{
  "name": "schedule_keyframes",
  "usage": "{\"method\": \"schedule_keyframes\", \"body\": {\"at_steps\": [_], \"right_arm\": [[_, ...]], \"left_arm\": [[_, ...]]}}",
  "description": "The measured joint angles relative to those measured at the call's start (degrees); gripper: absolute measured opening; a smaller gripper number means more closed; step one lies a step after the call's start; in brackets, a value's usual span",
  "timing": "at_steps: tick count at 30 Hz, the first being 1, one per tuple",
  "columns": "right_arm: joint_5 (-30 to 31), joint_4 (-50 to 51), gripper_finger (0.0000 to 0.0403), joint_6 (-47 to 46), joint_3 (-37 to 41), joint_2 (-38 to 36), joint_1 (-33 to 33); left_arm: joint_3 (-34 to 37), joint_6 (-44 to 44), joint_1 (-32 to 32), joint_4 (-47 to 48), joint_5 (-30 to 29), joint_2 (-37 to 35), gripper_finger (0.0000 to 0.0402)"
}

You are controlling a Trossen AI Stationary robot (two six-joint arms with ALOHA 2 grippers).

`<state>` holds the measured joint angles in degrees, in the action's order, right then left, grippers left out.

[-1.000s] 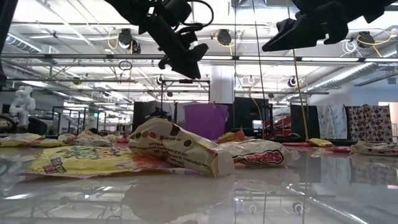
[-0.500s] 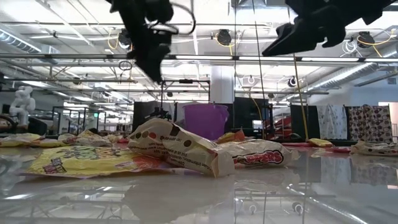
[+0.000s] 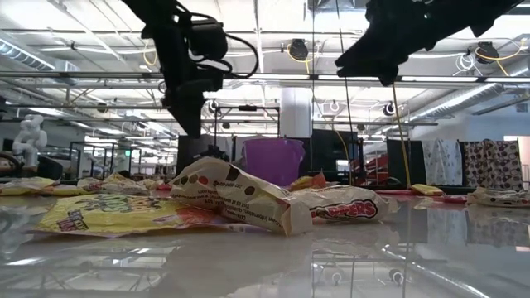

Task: Sort candy by brand, put in halloween buckets
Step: Put the red candy into the top purple bucket

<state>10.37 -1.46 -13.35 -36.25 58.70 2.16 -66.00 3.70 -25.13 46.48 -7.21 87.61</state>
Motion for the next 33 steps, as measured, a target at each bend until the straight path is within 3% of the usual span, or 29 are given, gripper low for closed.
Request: {"method": "schedule_keyframes", "body": {"at_steps": [6, 15, 22, 33], "right_arm": [[0.0, -0.48, 0.0155, -3.99, 0.0, 0.0, -0.01], [0.0, 0.07, 0.0155, -3.99, 0.0, 0.0, -0.01], [-0.15, 1.78, 0.0155, -1.13, 0.0, 0.0, -0.01], [-0.37, 3.9, 0.0155, 5.8, 0.0, 0.0, -0.01]], "left_arm": [[0.07, 0.45, 0.19, -0.3, -10.8, 0.0, 0.0153], [0.02, 1.45, -4.99, -0.36, -7.86, 7.9, 0.0153], [0.02, 0.43, -5.24, 0.22, -10.87, 14.53, 0.0153], [0.02, 0.02, -6.46, 1.83, -9.37, 17.31, 0.0153]]}}
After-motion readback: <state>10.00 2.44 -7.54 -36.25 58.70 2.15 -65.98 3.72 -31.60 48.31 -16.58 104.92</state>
